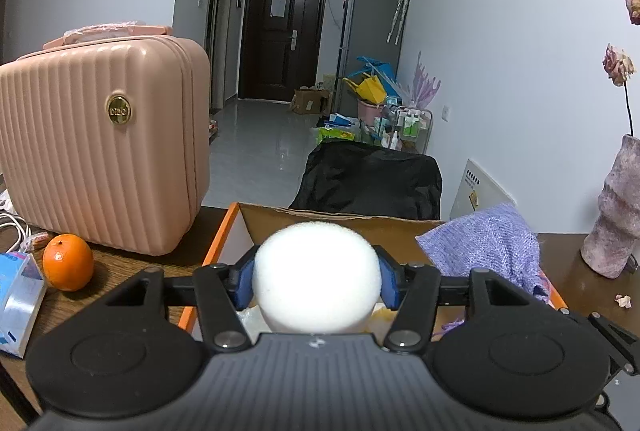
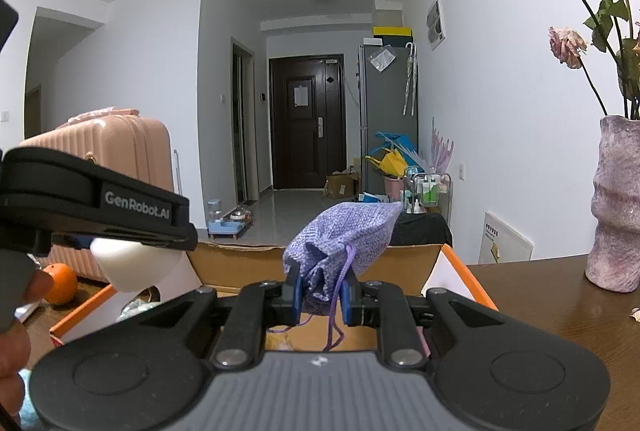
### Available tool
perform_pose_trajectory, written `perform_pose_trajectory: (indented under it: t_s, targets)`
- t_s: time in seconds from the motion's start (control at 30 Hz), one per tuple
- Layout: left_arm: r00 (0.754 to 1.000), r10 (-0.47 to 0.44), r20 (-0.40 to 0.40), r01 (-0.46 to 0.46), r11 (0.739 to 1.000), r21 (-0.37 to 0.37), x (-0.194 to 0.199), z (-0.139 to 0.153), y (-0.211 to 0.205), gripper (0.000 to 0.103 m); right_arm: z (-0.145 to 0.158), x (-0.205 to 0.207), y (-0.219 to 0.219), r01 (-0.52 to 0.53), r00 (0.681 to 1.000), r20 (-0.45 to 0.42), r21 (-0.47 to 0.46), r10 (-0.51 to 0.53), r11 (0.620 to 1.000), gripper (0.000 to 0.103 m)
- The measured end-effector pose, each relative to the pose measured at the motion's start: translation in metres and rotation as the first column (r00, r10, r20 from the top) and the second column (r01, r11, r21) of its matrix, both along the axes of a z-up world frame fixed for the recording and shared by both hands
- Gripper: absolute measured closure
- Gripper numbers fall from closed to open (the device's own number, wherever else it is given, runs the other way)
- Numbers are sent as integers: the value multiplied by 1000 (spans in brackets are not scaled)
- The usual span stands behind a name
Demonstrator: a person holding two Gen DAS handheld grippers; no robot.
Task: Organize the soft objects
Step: 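Open both tools to drop the pouch and round sponge into the box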
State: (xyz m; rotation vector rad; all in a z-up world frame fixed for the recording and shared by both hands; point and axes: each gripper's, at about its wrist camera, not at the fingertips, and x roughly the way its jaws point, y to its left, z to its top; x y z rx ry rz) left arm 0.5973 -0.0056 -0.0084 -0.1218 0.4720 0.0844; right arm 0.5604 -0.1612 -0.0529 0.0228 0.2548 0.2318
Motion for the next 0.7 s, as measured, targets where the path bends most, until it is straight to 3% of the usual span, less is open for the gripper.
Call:
perform_pose_trajectory:
  t_s: [0.03,0.1,0.13,0.2,0.27,0.37,0.43,0.7]
  targets:
    - [1000,1,-3,-1,1000,1,0,0,0,38,0,1,0,3,1000,-8,-3,-3,1000,84]
    - [1000,11,-7,-11,1000,0,1,-1,0,15,0,4,-1,13,999,-38,-4,-13,1000,80]
    - [1000,22,-6,-22,1000,5,1,-1,0,8,-1,5,-2,23,999,-50,2,-23,1000,77]
    - [999,40,-7,-40,999,6,1,0,1,0,-1,8,-5,42,997,-69,9,-41,999,62]
    - [999,48,-15,-48,999,-4,2,-1,4,0,-1,8,-7,64,995,-78,17,-62,998,33]
    - [998,53,-24,-53,998,-14,3,-1,8,0,-1,5,-12,100,993,-62,33,-98,994,5]
    - [998,57,-24,-57,998,-15,3,-1,9,0,0,4,-13,117,992,-46,35,-116,992,0]
    - [998,60,-21,-60,998,-12,1,-2,8,0,-1,6,-13,116,992,-58,18,-115,993,0]
